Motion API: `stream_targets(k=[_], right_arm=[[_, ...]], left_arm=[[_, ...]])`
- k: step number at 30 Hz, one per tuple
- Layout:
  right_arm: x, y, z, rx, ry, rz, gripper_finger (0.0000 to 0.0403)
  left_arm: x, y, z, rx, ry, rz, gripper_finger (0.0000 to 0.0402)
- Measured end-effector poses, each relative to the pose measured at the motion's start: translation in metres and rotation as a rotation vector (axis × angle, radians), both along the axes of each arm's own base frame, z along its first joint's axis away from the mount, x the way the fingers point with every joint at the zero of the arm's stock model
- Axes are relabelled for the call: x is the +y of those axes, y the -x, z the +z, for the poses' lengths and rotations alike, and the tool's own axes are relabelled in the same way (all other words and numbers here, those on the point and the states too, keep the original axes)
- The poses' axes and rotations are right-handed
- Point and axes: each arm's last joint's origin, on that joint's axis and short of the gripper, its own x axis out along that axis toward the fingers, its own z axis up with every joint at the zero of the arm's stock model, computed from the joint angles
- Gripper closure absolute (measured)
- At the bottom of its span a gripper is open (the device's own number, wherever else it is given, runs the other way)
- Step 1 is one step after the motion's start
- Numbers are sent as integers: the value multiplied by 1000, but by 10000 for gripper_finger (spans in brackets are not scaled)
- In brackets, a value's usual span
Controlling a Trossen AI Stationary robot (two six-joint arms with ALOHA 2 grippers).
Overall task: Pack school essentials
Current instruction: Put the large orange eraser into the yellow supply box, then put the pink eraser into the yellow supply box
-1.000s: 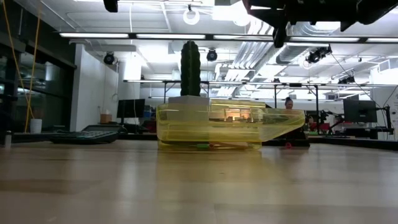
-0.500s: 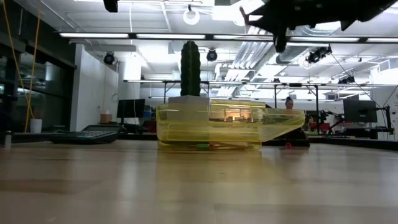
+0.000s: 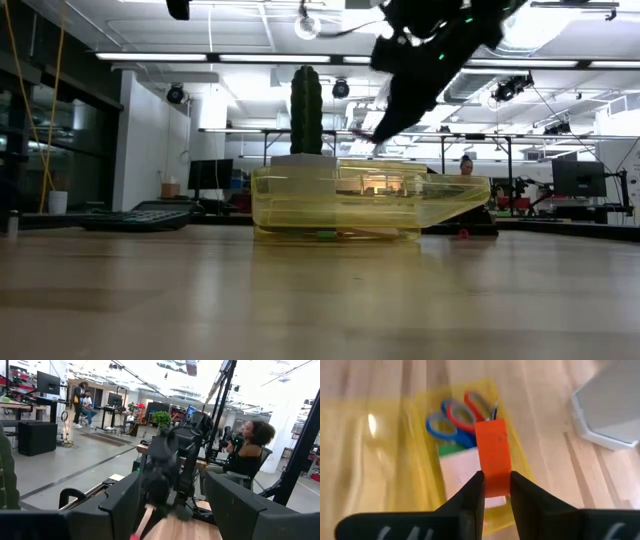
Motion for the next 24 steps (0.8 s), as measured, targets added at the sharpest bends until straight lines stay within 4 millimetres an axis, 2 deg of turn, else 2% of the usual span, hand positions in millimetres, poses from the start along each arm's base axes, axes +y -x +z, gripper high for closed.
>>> stream_targets(k=[6,11,18,24], right_arm=[[-15,-32,-28,231,72,124,334],[-29,-49,-54,336,110,87,334],[-32,-53,-64,390,136,119,325],[-30,-51,-65,401,110,129,256]], left_arm=[[0,0,0,-1,2,0,190],[0,0,0,-1,2,0,190],[0,0,0,-2,16,-3,190],[0,0,-1,4,16,-3,190]])
